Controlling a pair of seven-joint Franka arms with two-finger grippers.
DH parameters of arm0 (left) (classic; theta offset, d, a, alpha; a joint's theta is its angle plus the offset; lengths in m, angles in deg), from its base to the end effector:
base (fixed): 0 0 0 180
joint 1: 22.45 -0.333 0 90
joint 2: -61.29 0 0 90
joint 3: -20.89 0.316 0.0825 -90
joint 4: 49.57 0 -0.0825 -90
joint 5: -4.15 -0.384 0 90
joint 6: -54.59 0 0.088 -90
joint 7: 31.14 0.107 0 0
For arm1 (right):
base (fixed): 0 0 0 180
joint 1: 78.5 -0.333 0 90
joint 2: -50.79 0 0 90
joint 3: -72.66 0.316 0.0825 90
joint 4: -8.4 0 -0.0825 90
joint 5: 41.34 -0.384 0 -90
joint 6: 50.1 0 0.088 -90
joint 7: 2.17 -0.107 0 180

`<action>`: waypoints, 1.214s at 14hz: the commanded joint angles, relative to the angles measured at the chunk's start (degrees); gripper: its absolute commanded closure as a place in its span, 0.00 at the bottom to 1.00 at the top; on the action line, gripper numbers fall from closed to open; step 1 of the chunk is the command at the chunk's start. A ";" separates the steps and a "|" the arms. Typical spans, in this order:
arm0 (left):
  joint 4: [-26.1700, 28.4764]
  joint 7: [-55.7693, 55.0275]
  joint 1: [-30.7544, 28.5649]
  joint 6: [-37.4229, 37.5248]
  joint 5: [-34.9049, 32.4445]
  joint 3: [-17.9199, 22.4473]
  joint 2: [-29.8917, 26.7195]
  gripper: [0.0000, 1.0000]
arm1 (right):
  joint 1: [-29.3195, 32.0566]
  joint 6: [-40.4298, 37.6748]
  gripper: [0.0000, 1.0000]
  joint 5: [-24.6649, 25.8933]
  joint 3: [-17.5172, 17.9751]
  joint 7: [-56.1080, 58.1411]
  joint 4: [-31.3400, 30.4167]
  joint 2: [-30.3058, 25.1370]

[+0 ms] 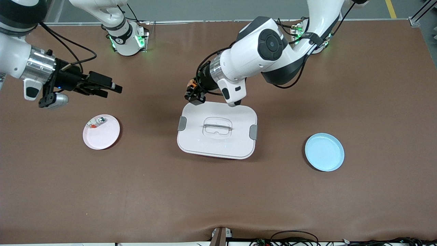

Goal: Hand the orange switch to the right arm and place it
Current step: 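Hold the switch out while the right gripper reaches to grasp it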

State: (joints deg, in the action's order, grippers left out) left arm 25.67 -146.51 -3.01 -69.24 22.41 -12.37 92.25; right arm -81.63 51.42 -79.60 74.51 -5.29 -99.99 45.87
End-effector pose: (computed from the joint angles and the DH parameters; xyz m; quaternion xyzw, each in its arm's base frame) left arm 0.5108 -0.5233 0.5119 0.7364 0.5885 -0.2558 0.2145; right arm 0.5297 0.1009 0.5538 -0.9461 0.0556 0.0384 0.3167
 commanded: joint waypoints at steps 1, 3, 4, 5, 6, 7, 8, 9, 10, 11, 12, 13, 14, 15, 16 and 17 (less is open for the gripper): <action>-4.03 -5.28 1.73 -0.36 0.73 0.30 2.70 1.00 | -1.69 1.57 0.00 -3.91 -0.27 0.39 -3.50 -2.99; -4.31 -6.36 2.44 -0.53 0.73 0.30 3.23 1.00 | -2.83 5.07 0.00 -6.55 -0.27 0.30 -6.39 -4.22; -4.31 -6.27 3.22 -1.75 0.64 0.30 3.40 1.00 | -4.06 6.57 0.00 -8.39 -0.27 0.30 -8.14 -5.09; -4.31 -6.27 3.49 -2.63 0.73 0.21 4.01 1.00 | -4.77 8.32 0.00 -9.97 -0.27 0.22 -10.25 -5.89; -4.39 -6.27 3.58 -3.51 0.73 0.21 4.28 1.00 | -5.56 9.30 0.00 -11.12 -0.27 0.22 -11.66 -6.33; -4.39 -6.27 3.67 -4.48 0.73 0.21 4.28 1.00 | -6.70 10.00 0.00 -12.26 -0.27 0.22 -12.55 -6.42; -4.57 -6.27 4.19 -4.75 0.73 0.21 4.37 1.00 | -7.58 10.88 0.00 -12.71 -0.27 -0.57 -12.82 -6.33; -5.26 -6.36 4.46 -5.10 0.73 0.21 4.72 1.00 | -8.89 11.76 0.00 -13.50 -0.27 -1.71 -12.91 -6.07; -5.62 -6.36 4.63 -5.28 0.73 0.21 4.98 1.00 | -9.78 13.07 0.00 -13.59 -0.27 -2.94 -12.91 -5.98; -5.62 -6.36 4.64 -5.37 0.73 0.21 4.99 1.00 | -11.09 14.30 0.00 -13.59 -0.27 -4.17 -12.91 -5.98; -5.62 -6.36 4.90 -5.28 0.64 0.30 4.99 1.00 | -12.32 15.54 0.00 -13.59 -0.27 -5.66 -13.08 -5.98; -5.62 -6.36 4.90 -5.28 0.64 0.30 4.90 1.00 | -13.47 16.42 0.00 -13.59 -0.27 -6.72 -13.08 -5.98; -5.80 -6.36 4.99 -5.28 0.64 0.30 4.98 1.00 | -14.52 17.47 0.00 -13.42 -0.27 -7.86 -13.69 -5.98; -6.23 -6.36 4.99 -5.37 0.64 0.30 5.07 1.00 | -15.58 19.13 0.00 -13.33 -0.18 -8.22 -14.39 -6.07; -6.33 -6.36 5.07 -5.45 0.64 0.30 5.07 1.00 | -16.63 20.72 0.00 -13.33 -0.18 -8.57 -14.92 -6.07; -6.33 -6.36 5.25 -5.46 0.64 0.30 5.07 1.00 | -17.77 22.30 0.00 -13.16 -0.18 -8.92 -15.45 -6.07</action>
State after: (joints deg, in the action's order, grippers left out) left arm 21.56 -152.11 1.09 -74.28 22.41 -12.36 96.19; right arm -97.28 70.73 -91.75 74.67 -13.06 -112.50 41.79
